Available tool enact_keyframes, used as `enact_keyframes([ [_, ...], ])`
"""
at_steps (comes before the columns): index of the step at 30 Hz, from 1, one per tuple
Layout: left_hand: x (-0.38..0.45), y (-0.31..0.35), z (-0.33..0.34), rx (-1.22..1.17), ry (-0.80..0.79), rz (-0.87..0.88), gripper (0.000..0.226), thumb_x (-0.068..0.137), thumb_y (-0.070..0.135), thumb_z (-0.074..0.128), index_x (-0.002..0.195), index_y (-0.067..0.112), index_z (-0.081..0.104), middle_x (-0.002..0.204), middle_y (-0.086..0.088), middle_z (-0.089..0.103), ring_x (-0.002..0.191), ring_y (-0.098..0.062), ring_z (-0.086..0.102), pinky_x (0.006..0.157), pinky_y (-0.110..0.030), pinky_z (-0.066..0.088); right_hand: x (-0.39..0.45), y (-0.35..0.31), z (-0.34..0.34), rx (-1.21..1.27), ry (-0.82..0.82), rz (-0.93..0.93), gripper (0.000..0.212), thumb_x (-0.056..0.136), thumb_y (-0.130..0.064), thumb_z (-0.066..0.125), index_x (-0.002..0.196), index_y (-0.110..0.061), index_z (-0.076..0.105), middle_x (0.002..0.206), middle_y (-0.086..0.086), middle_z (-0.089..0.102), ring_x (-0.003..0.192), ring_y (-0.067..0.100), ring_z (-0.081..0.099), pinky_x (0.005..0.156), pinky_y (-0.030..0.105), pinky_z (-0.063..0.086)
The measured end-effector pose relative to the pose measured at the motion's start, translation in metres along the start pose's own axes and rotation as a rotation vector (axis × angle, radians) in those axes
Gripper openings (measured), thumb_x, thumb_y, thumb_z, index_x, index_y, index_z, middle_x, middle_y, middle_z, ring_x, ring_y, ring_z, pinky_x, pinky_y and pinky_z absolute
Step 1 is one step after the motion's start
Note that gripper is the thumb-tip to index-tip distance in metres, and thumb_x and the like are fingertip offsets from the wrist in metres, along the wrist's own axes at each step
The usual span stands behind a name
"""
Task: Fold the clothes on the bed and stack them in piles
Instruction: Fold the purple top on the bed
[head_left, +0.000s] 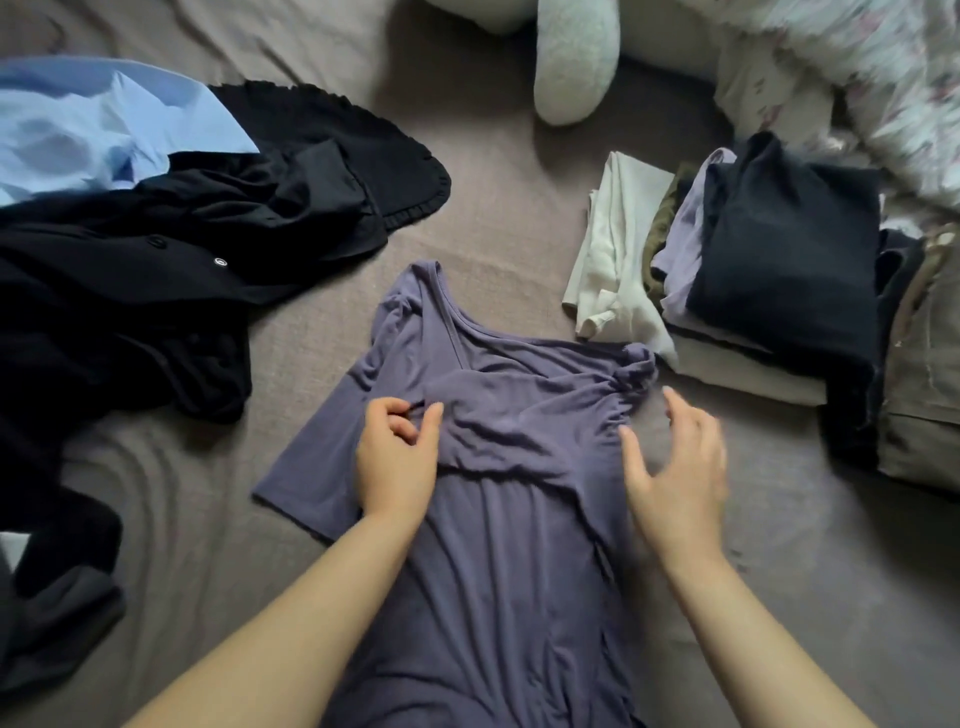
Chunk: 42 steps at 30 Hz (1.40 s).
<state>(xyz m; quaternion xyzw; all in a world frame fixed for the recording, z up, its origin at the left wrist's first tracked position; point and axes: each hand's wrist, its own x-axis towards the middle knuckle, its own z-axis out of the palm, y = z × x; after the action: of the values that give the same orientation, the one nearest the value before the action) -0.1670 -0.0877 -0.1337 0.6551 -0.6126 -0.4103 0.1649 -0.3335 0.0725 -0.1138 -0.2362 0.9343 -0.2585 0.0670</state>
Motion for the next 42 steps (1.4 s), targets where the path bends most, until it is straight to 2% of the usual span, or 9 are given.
enact_keyframes([
  [7, 0.022, -0.061, -0.072, 0.330, 0.231, -0.395, 0.057, 0.073, 0.041, 0.077, 0.119, 0.014, 0.055, 0.134, -0.017, 0.038, 0.124, -0.037, 0.036, 0.104, -0.045, 0.029, -0.056, -0.031, 0.068, -0.163, -0.337, -0.604, 0.051, 0.092, -0.036, 0.042, 0.139, -0.017, 0.049, 0.151, 0.004, 0.039, 0.141, 0.023, 0.032, 0.112, 0.039, 0.025],
  [12, 0.043, -0.066, -0.098, 0.134, 0.178, -0.161, 0.018, 0.093, 0.022, 0.058, 0.085, 0.006, 0.053, 0.088, -0.018, 0.055, 0.093, -0.035, 0.056, 0.081, -0.040, 0.040, -0.053, -0.066, 0.094, -0.329, -0.435, -0.489, 0.056, 0.085, -0.051, 0.039, 0.121, -0.018, 0.066, 0.138, 0.011, 0.054, 0.128, 0.034, 0.050, 0.104, 0.049, 0.023],
  [19, 0.021, 0.033, -0.117, -0.289, -0.301, -0.026, 0.024, 0.087, 0.028, 0.063, 0.077, 0.009, 0.053, 0.052, -0.011, 0.052, 0.033, -0.010, 0.041, 0.034, -0.015, 0.031, -0.074, -0.171, 0.054, 0.474, -0.692, -0.443, 0.078, 0.072, -0.051, 0.070, 0.139, -0.021, 0.044, 0.134, -0.007, 0.053, 0.126, 0.010, 0.048, 0.105, 0.028, 0.039],
  [24, 0.018, 0.086, -0.111, -0.397, -0.379, 0.386, 0.034, 0.088, 0.052, 0.052, 0.090, 0.019, 0.059, 0.077, 0.013, 0.058, 0.072, 0.003, 0.053, 0.070, -0.010, 0.040, -0.072, -0.188, 0.017, 0.833, -0.347, -0.021, 0.018, 0.076, -0.025, 0.057, 0.091, -0.028, 0.066, 0.085, -0.011, 0.068, 0.080, 0.006, 0.063, 0.073, 0.024, 0.051],
  [26, 0.027, 0.092, -0.095, -0.154, -0.631, 0.600, 0.056, 0.081, 0.075, 0.038, 0.108, 0.030, 0.059, 0.107, 0.019, 0.059, 0.108, 0.007, 0.050, 0.098, -0.013, 0.031, -0.060, -0.179, 0.000, 0.952, -0.292, 0.062, 0.009, 0.078, -0.028, 0.060, 0.084, -0.026, 0.067, 0.080, -0.011, 0.069, 0.076, 0.002, 0.062, 0.070, 0.020, 0.050],
  [29, 0.052, 0.085, -0.062, 0.458, -0.791, 0.834, 0.084, 0.064, 0.095, 0.012, 0.085, 0.032, 0.062, 0.092, 0.016, 0.065, 0.100, -0.001, 0.054, 0.110, -0.029, 0.016, -0.034, -0.143, -0.012, 0.924, -0.114, 0.145, 0.009, 0.081, -0.017, 0.059, 0.086, -0.022, 0.065, 0.079, -0.015, 0.069, 0.075, -0.003, 0.061, 0.070, 0.014, 0.048],
  [32, 0.085, 0.071, -0.037, 0.793, -0.643, 1.004, 0.071, 0.071, 0.087, 0.027, 0.069, 0.021, 0.053, 0.070, 0.001, 0.063, 0.079, -0.019, 0.059, 0.099, -0.037, 0.027, -0.005, -0.089, -0.008, 0.747, 0.028, 0.340, 0.019, 0.091, -0.013, 0.061, 0.073, -0.014, 0.056, 0.062, -0.008, 0.059, 0.060, -0.002, 0.049, 0.062, 0.021, 0.043],
  [36, 0.104, 0.078, -0.014, 0.925, -0.432, 1.029, 0.020, 0.089, 0.039, 0.055, 0.094, 0.021, 0.062, 0.095, -0.009, 0.069, 0.098, -0.029, 0.060, 0.086, -0.037, 0.024, 0.017, -0.038, 0.012, 0.408, -0.010, 0.434, 0.042, 0.096, -0.022, 0.055, 0.060, -0.009, 0.038, 0.054, 0.001, 0.034, 0.055, 0.014, 0.031, 0.053, 0.030, 0.029],
  [42, 0.108, 0.063, 0.005, 0.904, -0.155, 0.875, 0.043, 0.079, 0.020, 0.065, 0.121, 0.015, 0.060, 0.125, -0.013, 0.053, 0.122, -0.031, 0.040, 0.091, -0.040, 0.021, 0.039, -0.013, 0.033, 0.302, -0.079, 0.450, 0.023, 0.087, -0.027, 0.069, 0.094, -0.007, 0.061, 0.066, 0.004, 0.052, 0.071, 0.020, 0.051, 0.066, 0.029, 0.034],
])
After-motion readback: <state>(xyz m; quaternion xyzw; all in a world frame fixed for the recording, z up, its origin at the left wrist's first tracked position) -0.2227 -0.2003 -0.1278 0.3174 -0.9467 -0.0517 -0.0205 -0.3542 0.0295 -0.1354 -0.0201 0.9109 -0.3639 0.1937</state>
